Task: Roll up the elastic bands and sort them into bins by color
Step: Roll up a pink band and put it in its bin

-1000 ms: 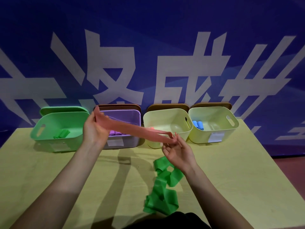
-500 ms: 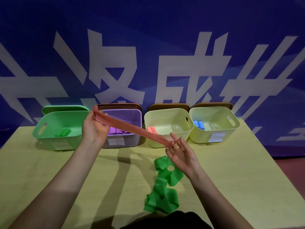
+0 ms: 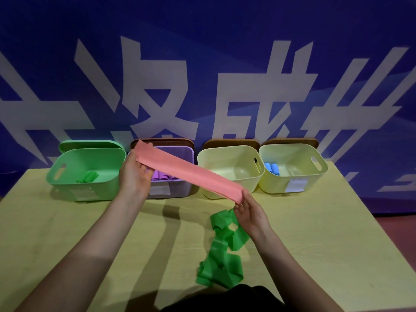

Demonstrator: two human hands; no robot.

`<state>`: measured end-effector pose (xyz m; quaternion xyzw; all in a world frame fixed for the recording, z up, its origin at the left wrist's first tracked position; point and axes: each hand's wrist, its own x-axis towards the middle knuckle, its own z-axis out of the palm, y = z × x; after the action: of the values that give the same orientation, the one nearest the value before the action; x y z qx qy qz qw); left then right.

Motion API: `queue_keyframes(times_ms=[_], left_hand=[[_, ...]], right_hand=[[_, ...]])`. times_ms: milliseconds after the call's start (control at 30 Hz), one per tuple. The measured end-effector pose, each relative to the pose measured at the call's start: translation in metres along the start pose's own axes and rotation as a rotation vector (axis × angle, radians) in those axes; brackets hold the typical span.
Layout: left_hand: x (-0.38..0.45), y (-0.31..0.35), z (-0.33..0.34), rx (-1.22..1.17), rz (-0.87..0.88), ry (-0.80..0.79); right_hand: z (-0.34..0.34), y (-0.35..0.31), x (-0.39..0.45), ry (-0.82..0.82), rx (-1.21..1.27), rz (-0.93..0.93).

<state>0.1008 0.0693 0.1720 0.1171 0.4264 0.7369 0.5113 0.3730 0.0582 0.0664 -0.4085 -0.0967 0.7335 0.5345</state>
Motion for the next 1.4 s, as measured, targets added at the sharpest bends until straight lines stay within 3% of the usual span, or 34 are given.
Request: queue_keyframes(times_ms=[133,233,367,433,567,733,900,1033,1400], left_hand=[[-0.014,-0.005,0.009,0.028,-0.008,0.004],[-0.029,-0.01,0.021,0.081,-0.01,-0.064],[-0.053,-0.022,0.037,0.263,-0.006,-0.172],[-0.065,-0.027,0.043,0.37,0.004,-0.213],[-0.079,-0.035,0.047,0.564,0.089,-0.294],[-0.087,-0.033,0.049,0.602,0.207,-0.387],[-0.09,-0.03,0.048,0.601,0.264,-0.434],[-0.092,-0.039,0.046,0.465,0.062,-0.359],[-0.101,-0.047,0.044,0.474,-0.127,-0.346]], right_hand=[[-0.005,0.006,0.006,0.113,-0.153,-0.084],[-0.014,0.012,0.004,0.191,-0.522,-0.119],[-0.019,0.017,0.006,0.178,-0.934,-0.08],[-0.005,0.013,0.003,0.109,-1.021,-0.212],[0.051,-0.007,-0.029,-0.139,-0.885,-0.55],[0.106,-0.023,-0.063,-0.403,-0.857,-0.715],[0.122,-0.026,-0.068,-0.44,-0.828,-0.765],[0.126,-0.03,-0.072,-0.448,-0.749,-0.728],[0.115,-0.03,-0.073,-0.348,-0.686,-0.716]])
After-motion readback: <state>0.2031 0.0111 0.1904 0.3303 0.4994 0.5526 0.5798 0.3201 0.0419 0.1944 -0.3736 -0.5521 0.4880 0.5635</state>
